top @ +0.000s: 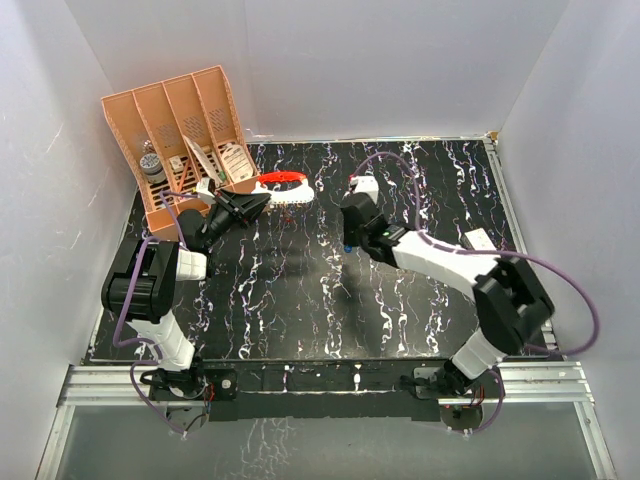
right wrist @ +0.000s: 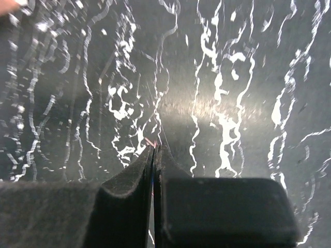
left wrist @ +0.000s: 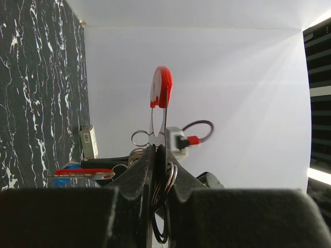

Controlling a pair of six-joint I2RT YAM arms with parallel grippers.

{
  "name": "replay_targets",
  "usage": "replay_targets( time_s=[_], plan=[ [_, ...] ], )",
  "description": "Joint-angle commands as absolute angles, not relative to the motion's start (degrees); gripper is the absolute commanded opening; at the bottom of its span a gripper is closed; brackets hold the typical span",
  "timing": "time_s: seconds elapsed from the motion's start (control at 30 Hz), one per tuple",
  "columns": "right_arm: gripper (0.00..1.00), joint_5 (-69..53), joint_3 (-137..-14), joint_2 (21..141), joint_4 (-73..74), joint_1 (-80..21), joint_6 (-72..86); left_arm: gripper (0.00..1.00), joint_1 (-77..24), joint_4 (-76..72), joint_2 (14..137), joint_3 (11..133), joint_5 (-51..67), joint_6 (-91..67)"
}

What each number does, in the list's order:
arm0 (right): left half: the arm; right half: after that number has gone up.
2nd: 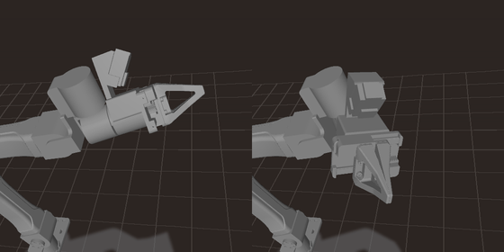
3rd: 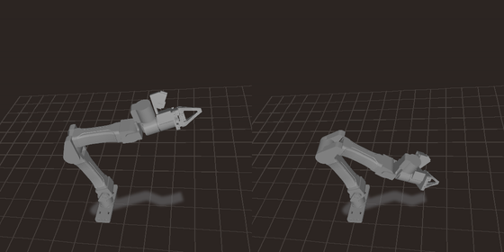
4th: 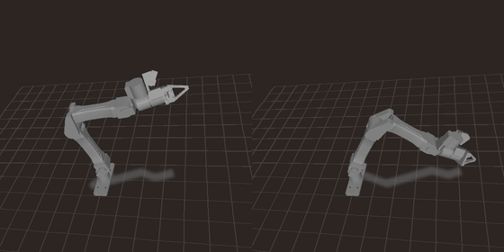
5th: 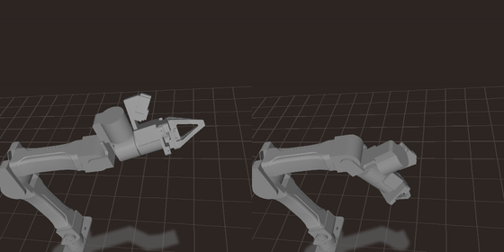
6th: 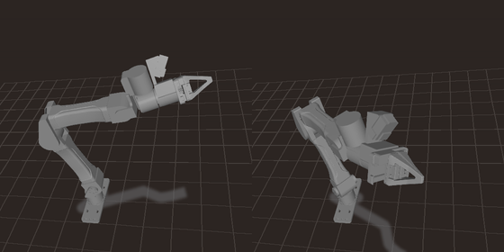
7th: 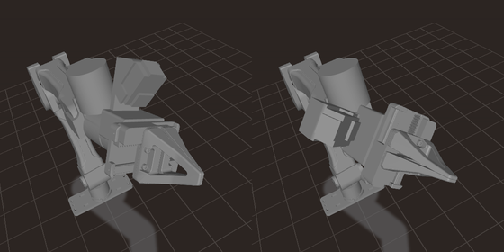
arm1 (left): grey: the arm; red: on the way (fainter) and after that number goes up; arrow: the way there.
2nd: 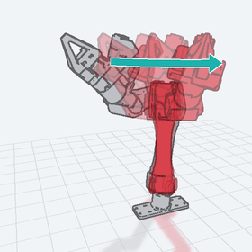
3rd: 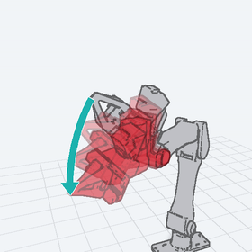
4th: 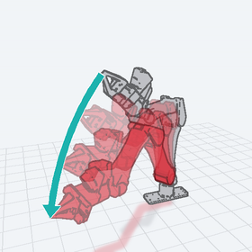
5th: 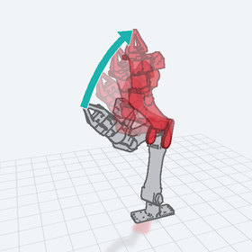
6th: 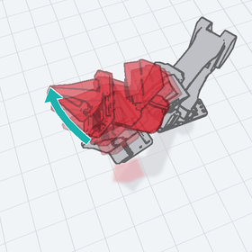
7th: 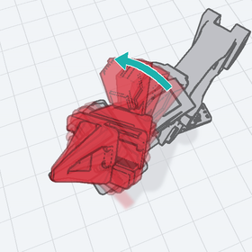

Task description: Put the keys on the keyring

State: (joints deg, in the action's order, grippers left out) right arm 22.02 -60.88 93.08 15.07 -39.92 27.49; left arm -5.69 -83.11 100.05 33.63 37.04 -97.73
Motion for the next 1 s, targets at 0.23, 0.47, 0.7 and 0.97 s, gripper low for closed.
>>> replay_targets(
  time_s=[0.23, 0.47, 0.7, 0.97],
  plan=[
    [0.00, 1.8, -51.4, 77.2, -3.5, -31.7, 8.7, 0.00, -5.3, -94.7, 96.7, 33.6, 37.4, -98.2],
    [0.00, -9.4, -46.7, 74.6, -11.5, -31.1, 4.8, 0.00, -5.3, -87.7, 91.3, 33.8, 37.3, -94.0],
    [0.00, -17.1, -42.8, 73.3, -18.5, -30.6, 2.8, 0.00, -5.3, -86.0, 90.0, 33.7, 37.1, -93.2],
    [0.00, -28.3, -40.4, 73.5, -27.3, -29.1, 2.4, 0.00, -5.3, -84.9, 89.9, 33.8, 36.6, -92.7]
  ],
)
